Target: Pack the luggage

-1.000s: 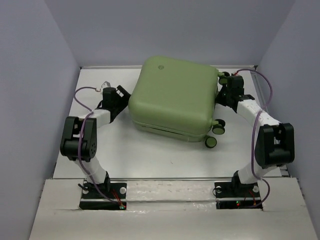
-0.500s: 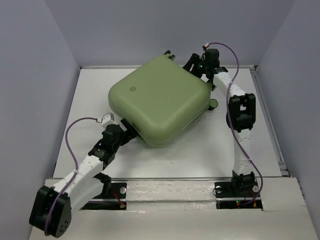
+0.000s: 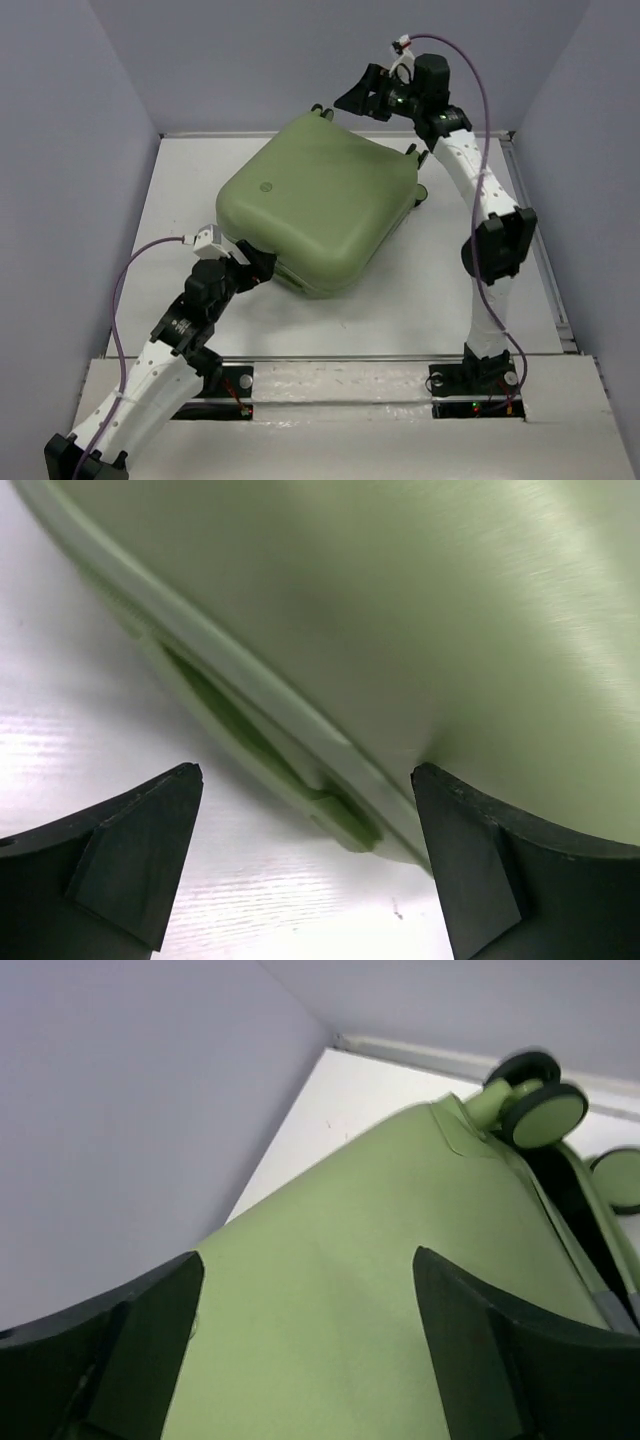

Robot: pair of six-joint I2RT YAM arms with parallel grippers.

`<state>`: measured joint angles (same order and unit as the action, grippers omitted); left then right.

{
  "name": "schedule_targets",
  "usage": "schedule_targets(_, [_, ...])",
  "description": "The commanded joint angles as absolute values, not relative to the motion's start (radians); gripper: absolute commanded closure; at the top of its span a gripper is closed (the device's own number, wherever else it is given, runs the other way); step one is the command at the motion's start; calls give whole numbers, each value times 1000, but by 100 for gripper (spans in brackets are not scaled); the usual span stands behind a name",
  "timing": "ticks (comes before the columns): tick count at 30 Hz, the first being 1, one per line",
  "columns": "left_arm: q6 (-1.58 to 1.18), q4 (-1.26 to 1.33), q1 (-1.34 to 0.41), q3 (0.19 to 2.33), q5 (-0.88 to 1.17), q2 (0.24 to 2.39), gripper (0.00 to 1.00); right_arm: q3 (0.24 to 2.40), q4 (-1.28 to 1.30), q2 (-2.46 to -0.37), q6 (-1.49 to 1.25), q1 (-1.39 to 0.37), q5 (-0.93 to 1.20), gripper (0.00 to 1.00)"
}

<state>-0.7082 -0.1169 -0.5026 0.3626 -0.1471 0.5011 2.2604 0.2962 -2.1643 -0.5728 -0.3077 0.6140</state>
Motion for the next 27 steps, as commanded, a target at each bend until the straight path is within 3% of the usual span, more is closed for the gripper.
schedule_targets(1, [-669,-34,-505,459,-91,523,2,2102,285,-1821,-448,-294,644,19])
schedule_targets(2, [-664,-25,-505,463,-92,532,2,1939,285,-1748,-428,-308,621,42])
schedule_targets(4, [-647,-8,-505,479,-123,557,1,1738,264,-1593,-338,-357,531,68])
schedule_targets(5, [-641,-6,-505,503,-130,583,1,1528,229,-1434,-315,-420,464,88])
schedule_targets(6, [-632,-8,-505,518,-141,600,1,1419,203,-1357,-302,-449,450,93])
schedule_targets(7, [-617,21,-503,552,-159,630,1,1217,152,-1218,-301,-497,446,93])
schedule_targets(8, [-611,15,-502,552,-166,641,1,1215,123,-1216,-307,-497,446,93])
schedule_targets(9, [-606,9,-502,589,-166,652,1,1016,82,-1083,-325,-533,422,93])
schedule_targets(12, [-598,-33,-502,617,-178,629,1,725,15,-855,-409,-552,374,93])
schedule_targets(16, [-598,-127,-499,597,-190,517,7,533,-44,-726,-454,-571,414,93])
schedule_targets(19, [-638,-184,-500,529,-143,466,32,477,-54,-759,-443,-571,399,85])
schedule_targets(21, [-705,-170,-512,494,-13,445,48,446,-90,-816,-422,-583,362,74])
schedule_targets(25, [-767,-166,-514,465,118,451,65,408,-188,-868,-388,-592,337,63])
schedule_targets(27, [-765,-173,-514,439,147,448,80,397,-242,-919,-361,-592,370,59])
